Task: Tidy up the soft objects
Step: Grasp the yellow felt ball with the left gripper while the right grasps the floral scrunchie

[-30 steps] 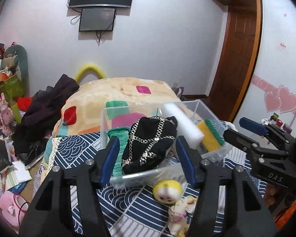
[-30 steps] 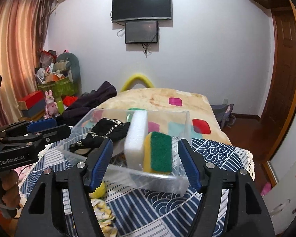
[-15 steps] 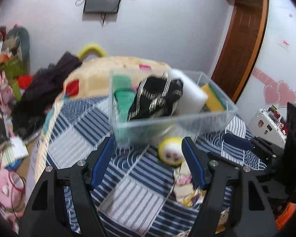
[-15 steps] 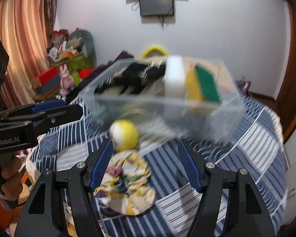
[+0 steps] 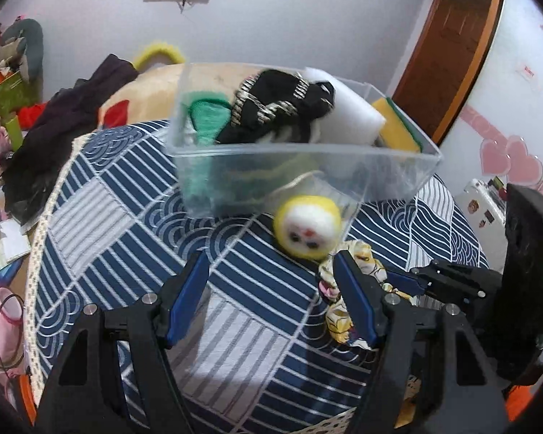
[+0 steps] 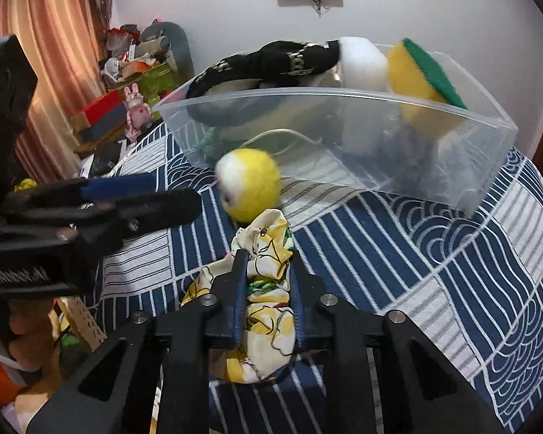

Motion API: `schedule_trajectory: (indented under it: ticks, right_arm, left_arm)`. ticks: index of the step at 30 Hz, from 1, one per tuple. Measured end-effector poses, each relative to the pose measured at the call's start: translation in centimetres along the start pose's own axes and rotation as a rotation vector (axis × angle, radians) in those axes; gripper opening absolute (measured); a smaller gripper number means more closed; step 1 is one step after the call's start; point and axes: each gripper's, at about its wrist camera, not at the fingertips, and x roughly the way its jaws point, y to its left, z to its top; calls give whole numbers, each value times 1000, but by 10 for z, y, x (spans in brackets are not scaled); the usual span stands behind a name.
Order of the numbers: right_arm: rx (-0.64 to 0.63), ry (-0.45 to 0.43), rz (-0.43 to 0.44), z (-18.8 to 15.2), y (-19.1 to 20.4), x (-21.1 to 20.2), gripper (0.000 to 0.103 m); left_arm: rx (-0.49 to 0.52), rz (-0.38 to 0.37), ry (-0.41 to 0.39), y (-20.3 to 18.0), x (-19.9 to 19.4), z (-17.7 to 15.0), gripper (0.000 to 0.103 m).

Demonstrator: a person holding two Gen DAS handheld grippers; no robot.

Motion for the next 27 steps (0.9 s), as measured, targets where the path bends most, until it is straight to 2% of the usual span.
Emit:
schedule_trajectory:
  ticks: [8, 13, 14, 15, 16, 21, 27]
  right_arm:
    - [88, -67, -73, -6, -34, -28, 16]
    - [122, -90, -84, -13, -42, -35, 16]
    - [121, -93, -84, -12, -42, -36, 16]
    - [117, -97, -86, -12, -40, -37, 16]
    - [112, -104, -90, -12, -38, -38, 16]
    - [92, -127, -99, -9, -38, -47, 16]
    - [65, -165, -116, 2, -33, -57, 16]
  left_arm:
    - [44, -2, 23, -17, 21, 9, 70]
    - [37, -16, 40, -22, 37, 19, 58]
    - [42, -14, 42, -24, 40, 21, 55]
    - [45, -5, 43, -26, 42, 22, 47]
    - [52, 11, 45, -28, 44, 21, 45]
    - [86, 40, 25, -33, 43, 14, 44]
    - [109, 43, -37, -34, 16, 10, 44]
